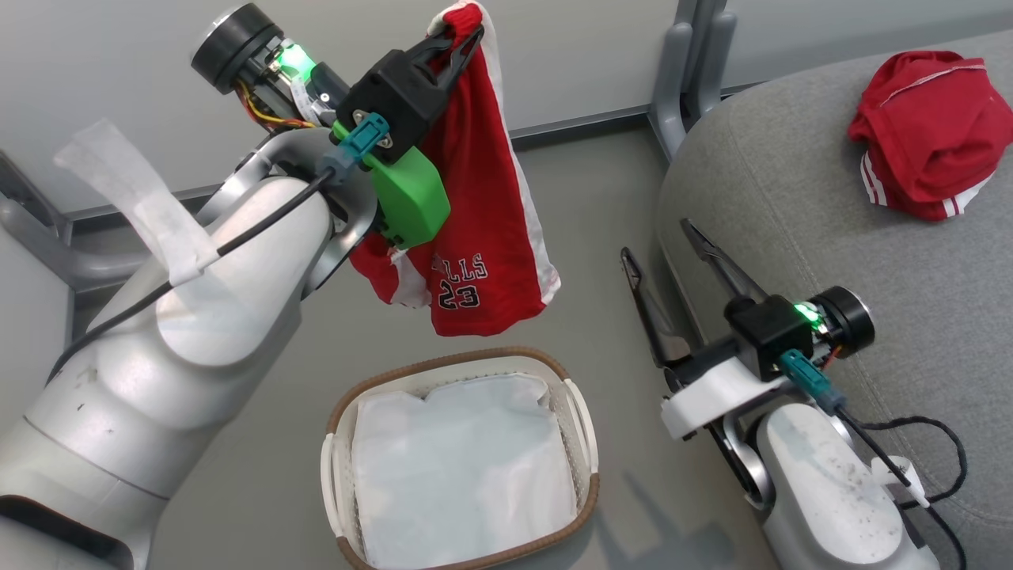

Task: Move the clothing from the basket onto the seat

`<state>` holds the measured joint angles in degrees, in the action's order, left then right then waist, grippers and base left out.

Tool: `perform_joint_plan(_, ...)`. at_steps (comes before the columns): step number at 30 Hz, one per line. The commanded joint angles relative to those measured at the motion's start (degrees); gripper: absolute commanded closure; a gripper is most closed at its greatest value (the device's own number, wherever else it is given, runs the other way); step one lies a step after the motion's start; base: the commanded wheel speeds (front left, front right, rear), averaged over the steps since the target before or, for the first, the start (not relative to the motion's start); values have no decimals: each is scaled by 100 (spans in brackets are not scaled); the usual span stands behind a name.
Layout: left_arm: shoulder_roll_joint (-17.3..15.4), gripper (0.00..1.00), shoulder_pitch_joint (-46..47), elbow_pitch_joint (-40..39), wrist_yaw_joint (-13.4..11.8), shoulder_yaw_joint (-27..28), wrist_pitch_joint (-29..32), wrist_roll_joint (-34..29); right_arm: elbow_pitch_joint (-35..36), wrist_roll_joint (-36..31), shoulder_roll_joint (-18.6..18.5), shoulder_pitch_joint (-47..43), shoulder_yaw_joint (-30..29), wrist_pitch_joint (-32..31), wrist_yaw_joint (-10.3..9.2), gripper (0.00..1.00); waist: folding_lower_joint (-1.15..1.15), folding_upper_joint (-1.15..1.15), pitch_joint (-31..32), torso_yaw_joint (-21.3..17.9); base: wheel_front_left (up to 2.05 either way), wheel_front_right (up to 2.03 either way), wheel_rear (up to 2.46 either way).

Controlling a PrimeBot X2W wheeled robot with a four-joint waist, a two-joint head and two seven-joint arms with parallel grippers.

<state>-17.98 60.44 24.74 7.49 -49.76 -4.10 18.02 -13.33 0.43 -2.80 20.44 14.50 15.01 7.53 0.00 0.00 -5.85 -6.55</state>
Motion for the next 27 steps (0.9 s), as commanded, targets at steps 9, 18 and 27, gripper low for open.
perform_joint_plan(9,122,100,-168,-245,-88,-68,-81,141,-800,347,-213,1032,1101,27,-8,0,0,0,218,100,0,0,0)
perform_joint_plan(18,213,100,-370,-711,-109,-250,-81,181,-1495,1336,-794,1837,2273,27,-8,0,0,0,291,261,0,0,0)
perform_joint_plan(27,217,100,-370,-1078,-168,-286,59,259,-1978,2402,-858,2482,3607,26,-8,0,0,0,192,352,0,0,0)
